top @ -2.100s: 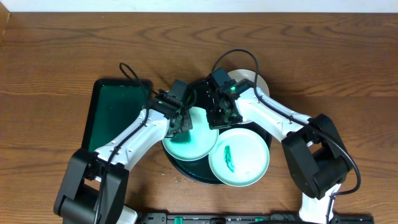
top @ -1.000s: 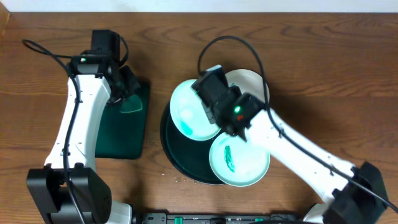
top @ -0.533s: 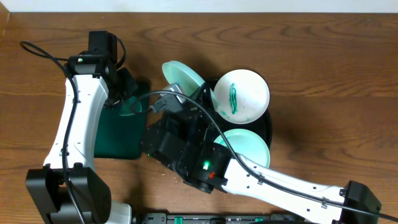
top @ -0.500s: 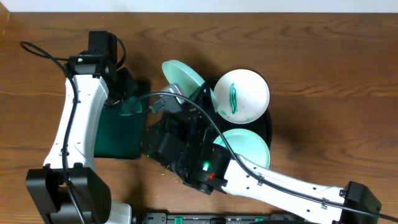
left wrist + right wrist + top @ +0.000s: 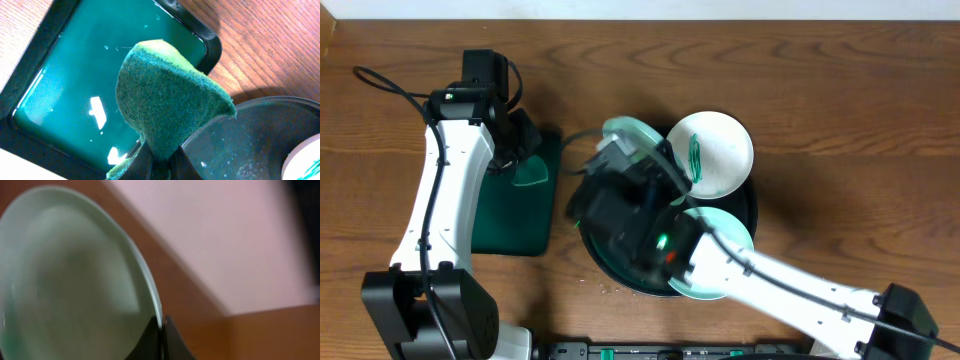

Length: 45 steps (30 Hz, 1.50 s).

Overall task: Clean dirty plates on tray and stack at the side
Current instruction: 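Lift the cleaned plate with the right gripper and carry it right, then set the plate down on the table right of the tray and release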

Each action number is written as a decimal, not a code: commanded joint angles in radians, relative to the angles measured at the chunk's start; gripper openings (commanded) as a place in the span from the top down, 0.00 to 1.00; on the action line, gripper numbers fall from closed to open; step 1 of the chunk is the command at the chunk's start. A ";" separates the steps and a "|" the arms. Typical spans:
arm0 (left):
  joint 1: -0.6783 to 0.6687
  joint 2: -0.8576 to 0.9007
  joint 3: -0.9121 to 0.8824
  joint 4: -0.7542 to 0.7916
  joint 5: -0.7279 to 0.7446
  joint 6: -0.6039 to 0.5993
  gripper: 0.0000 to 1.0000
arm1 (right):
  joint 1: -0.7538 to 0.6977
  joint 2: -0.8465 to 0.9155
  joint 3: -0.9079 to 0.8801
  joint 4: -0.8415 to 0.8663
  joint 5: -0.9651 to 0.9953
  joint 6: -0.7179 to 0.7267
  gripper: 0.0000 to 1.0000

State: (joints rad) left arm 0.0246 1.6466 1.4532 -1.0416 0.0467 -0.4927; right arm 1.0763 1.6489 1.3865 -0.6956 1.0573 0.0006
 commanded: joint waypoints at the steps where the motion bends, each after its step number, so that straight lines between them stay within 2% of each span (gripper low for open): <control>1: 0.004 -0.008 0.018 -0.009 -0.005 0.010 0.93 | -0.170 -0.022 0.013 -0.026 -0.621 0.264 0.99; 2: 0.004 -0.008 0.017 -0.008 -0.005 0.010 0.93 | -0.203 -0.028 0.019 -0.022 -0.707 0.271 0.99; 3: 0.004 -0.008 0.017 -0.008 -0.005 0.010 0.93 | -0.278 -0.040 0.038 -0.021 -0.877 0.277 0.99; 6: 0.004 -0.008 0.017 -0.001 -0.005 0.010 0.93 | -0.475 -0.066 0.090 -0.063 -1.154 0.317 0.99; 9: 0.004 -0.008 0.017 -0.001 -0.005 0.010 0.93 | -0.683 -0.083 0.111 -0.129 -1.308 0.349 0.99; 14: 0.004 -0.008 0.017 -0.001 -0.005 0.010 0.93 | -0.989 -0.084 0.104 -0.251 -1.322 0.358 0.99; 17: 0.004 -0.008 0.017 -0.001 -0.005 0.010 0.93 | -1.162 -0.076 0.068 -0.293 -1.236 0.359 0.99; 22: 0.004 -0.008 0.017 -0.002 -0.005 0.010 0.93 | -1.321 -0.049 -0.071 -0.224 -1.136 0.367 0.99; 28: 0.004 -0.008 0.017 -0.002 -0.005 0.010 0.93 | -1.411 -0.034 -0.286 -0.035 -1.136 0.388 0.99; 34: 0.004 -0.008 0.017 0.000 -0.005 0.010 0.93 | -1.418 -0.034 -0.437 0.106 -1.133 0.380 0.98; 38: 0.004 -0.008 0.017 0.003 -0.005 0.010 0.93 | -1.417 -0.035 -0.447 0.087 -1.139 0.363 0.77; 41: 0.004 -0.008 0.017 0.003 -0.005 0.010 0.93 | -1.410 -0.035 -0.395 0.017 -1.241 0.332 0.65; 45: 0.004 -0.008 0.017 0.003 -0.005 0.010 0.93 | -1.370 -0.035 -0.266 -0.142 -1.377 0.265 0.62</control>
State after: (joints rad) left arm 0.0246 1.6466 1.4532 -1.0393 0.0467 -0.4927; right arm -0.3294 1.6188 1.0130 -0.7769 -0.1814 0.3328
